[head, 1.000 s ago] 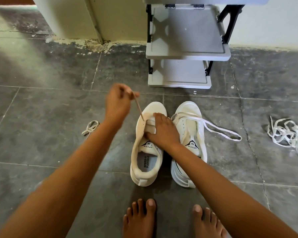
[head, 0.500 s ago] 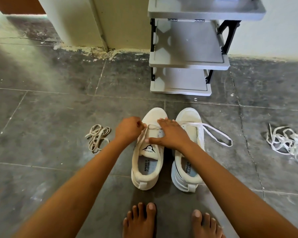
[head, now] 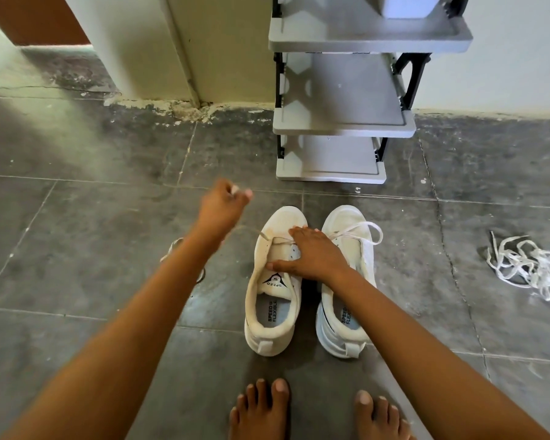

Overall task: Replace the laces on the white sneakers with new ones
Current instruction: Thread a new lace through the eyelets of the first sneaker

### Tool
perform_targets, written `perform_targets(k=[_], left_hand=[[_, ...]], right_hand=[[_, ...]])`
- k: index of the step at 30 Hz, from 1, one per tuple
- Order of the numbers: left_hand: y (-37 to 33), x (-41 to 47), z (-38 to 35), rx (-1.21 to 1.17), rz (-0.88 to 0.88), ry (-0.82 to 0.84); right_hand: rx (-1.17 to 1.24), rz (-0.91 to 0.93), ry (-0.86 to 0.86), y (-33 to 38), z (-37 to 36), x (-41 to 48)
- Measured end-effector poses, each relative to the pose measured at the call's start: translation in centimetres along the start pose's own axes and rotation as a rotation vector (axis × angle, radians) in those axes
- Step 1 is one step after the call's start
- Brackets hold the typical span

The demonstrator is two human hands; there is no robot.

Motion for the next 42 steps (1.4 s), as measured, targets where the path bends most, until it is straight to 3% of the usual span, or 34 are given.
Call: perform_targets(k=[1,2,3,6,8,9,12,14,17,20,22,25,29,31,33,36,38,42], left_hand=[[-0.9,2.0,2.4,-0.014,0.060,-0.165],[-0.7,3.8,2.7,-0.201,0.129,-0.157],[-0.8,4.4,4.1,-0.172,0.160,-0.221],[-1.4,5.0,4.7,0.126,0.135,-0.183],[-2.0,4.5,5.3,0.010,0.108,-0.204],[-2.3,4.2,6.0,-0.115,0.083,-0.222],[-2.4,3.3,10.6,-0.812,0.062,-0.335],[-1.8,2.8,14.4,-0.978,0.018,-0.412],[-1.9,3.2,15.5,-0.511,0.021,-0.416],[-2.1,4.2,9.8,-0.074,0.071,-0.170],[-1.4,4.4,6.1,0.078,0.109,-0.056],[-0.8,4.4,4.6,-0.013,0.093,-0.076],[-1.4,3.3,7.5,-0.633,0.020,-0.077],[-1.1,2.7,9.4,-0.806,-0.016,-0.083],[-0.7,2.8,10.2,-0.613,-0.011,-0.104],[0.1,3.0,9.5,0.064,0.023,-0.154],[0.4,3.1,8.4,0.150,0.025,-0.134],[0.0,3.1,6.5,0.129,0.010,-0.120]], right_hand=[[0.001,0.001,0.002,-0.1,-0.1,0.0],[0.000,0.004,0.003,-0.1,-0.2,0.1],[-0.002,0.007,0.002,-0.1,-0.2,0.1],[0.008,0.005,0.001,-0.2,-0.3,0.2],[0.001,0.001,-0.003,-0.3,-0.3,0.2],[-0.010,-0.002,-0.005,-0.4,-0.4,0.1],[-0.029,-0.012,0.000,-0.5,-0.4,0.1],[-0.031,-0.009,0.000,-0.4,-0.3,0.2],[-0.040,-0.005,0.004,-0.2,-0.2,0.2],[-0.023,-0.028,0.019,-0.4,-0.3,0.1],[-0.025,-0.026,0.026,-0.5,-0.5,0.0],[-0.037,-0.008,0.032,-0.4,-0.6,0.1],[-0.077,0.002,0.008,-0.5,-0.6,0.2],[-0.092,0.010,0.003,-0.3,-0.6,0.3],[-0.054,0.005,0.031,-0.5,-0.6,0.3],[0.183,-0.008,0.041,-1.1,0.0,0.4],[0.234,-0.023,-0.059,-1.8,1.2,0.2],[0.046,-0.079,-0.199,-3.0,2.5,-0.1]])
Point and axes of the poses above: each hand's wrist, its own x-axis towards the middle knuckle, its own z-axis out of the back of the hand, y = z × x, the point moved 5 cm from there along x, towards the middle knuckle, and after that the axes turned 4 degrees about z, right-handed, at the moved point
